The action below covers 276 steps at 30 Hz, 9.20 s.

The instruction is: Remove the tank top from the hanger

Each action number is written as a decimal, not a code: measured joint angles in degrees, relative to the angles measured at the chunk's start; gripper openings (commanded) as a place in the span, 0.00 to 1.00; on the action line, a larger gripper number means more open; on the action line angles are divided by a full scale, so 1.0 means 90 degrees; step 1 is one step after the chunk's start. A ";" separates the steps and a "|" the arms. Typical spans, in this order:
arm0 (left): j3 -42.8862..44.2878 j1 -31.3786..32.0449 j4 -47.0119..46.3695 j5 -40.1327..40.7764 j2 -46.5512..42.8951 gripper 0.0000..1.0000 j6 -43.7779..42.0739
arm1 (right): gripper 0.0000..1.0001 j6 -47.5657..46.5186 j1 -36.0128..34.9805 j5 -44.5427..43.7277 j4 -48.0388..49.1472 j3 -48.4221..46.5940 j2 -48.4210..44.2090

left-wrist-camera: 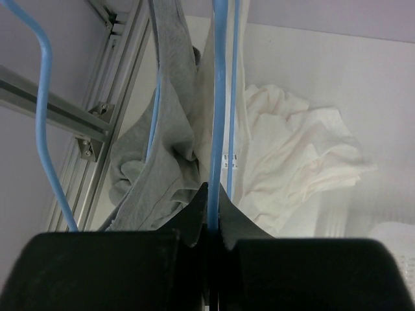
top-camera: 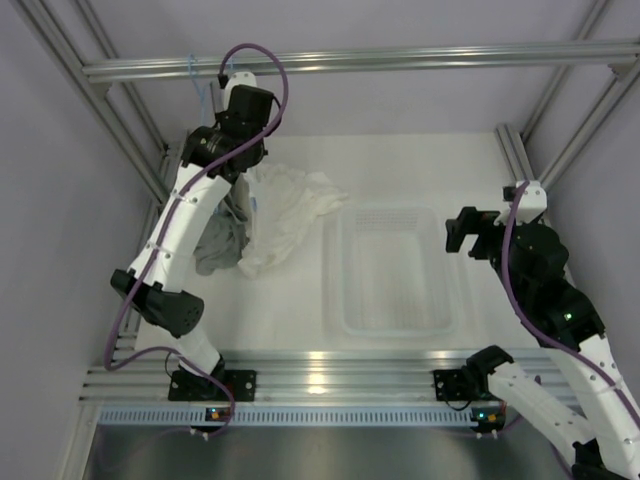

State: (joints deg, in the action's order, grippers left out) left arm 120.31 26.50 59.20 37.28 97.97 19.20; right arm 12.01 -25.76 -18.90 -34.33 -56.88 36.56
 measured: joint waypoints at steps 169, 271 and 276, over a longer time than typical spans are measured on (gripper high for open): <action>-0.8034 -0.0007 -0.7225 -0.4435 -0.7096 0.00 -0.0126 | 0.43 0.0697 -0.2708 0.4481 0.4381 -0.1690 0.5821; -0.1047 -0.0488 -0.0323 -0.1984 -0.0639 0.99 -0.0294 | 0.72 -0.0607 -0.2642 0.0889 0.2382 -0.0386 0.2509; -0.1712 -0.0481 -0.0291 -0.2052 -0.1280 0.99 -0.0287 | 0.99 -0.0894 -0.2618 0.2035 0.2526 -0.0340 0.3002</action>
State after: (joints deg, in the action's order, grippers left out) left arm 104.90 22.17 56.58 18.81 86.46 16.62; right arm 3.97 -49.32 -0.58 -11.60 -59.94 63.57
